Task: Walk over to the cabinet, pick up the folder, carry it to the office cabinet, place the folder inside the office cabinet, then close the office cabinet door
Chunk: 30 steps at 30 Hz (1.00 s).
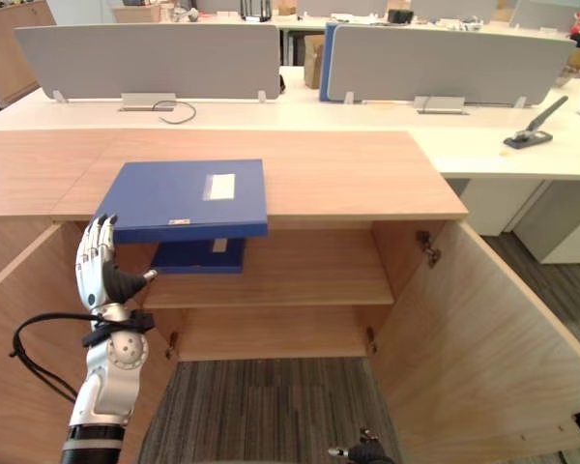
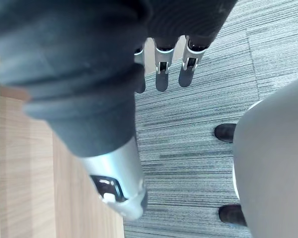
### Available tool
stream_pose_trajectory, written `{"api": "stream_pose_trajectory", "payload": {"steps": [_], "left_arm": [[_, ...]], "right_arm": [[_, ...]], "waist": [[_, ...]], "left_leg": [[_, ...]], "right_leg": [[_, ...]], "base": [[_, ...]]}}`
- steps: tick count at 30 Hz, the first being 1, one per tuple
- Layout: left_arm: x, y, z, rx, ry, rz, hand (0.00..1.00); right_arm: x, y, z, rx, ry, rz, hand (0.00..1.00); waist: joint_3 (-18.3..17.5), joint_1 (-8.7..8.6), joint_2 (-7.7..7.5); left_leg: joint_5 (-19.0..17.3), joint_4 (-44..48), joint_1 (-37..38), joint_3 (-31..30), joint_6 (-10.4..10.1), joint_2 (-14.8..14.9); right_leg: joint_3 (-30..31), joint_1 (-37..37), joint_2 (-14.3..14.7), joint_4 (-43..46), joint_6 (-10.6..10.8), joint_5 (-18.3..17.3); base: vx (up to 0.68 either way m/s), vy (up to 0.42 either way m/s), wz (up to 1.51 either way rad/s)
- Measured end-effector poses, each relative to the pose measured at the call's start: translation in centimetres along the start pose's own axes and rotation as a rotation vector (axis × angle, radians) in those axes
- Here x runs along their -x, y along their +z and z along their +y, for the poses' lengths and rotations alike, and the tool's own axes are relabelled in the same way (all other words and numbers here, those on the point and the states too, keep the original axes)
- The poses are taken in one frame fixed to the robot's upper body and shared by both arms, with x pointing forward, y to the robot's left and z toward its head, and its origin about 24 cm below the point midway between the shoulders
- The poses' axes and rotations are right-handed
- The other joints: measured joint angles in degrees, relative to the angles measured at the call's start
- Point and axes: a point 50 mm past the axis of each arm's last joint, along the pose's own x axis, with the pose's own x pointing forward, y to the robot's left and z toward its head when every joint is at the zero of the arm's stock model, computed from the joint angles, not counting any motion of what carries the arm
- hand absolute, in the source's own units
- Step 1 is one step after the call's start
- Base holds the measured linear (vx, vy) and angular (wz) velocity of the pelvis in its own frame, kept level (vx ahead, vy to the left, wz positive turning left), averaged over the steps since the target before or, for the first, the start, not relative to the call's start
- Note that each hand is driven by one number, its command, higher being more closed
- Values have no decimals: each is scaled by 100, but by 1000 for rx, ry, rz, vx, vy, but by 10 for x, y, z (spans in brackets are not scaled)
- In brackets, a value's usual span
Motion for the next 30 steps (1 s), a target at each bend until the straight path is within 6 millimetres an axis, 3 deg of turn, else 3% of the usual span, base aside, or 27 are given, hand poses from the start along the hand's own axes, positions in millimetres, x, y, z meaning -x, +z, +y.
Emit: {"api": "stream_pose_trajectory", "payload": {"steps": [15,23,30], "left_arm": [[-17,19,-4,-71,-35,-192,0],[-23,8,-18,-134,-125,-184,0],[-46,12,-15,-208,-130,-272,0]], "right_arm": [[-1,4,-7,46,-9,-31,0],[-2,7,-12,53,-20,-40,0],[-1,0,-28,67,-54,-22,0]], "waist": [[-13,-106,33],[-2,-173,55],[42,-197,127]], "left_leg": [[0,2,2,30,0,2],[-1,10,2,97,-1,5],[-3,12,6,123,-5,13]], "right_leg": [[16,20,7,-73,-3,53],[67,30,15,-142,-12,109],[98,19,24,-141,-14,110]], "base": [[0,0,0],[-14,7,-4],[0,0,0]]}}
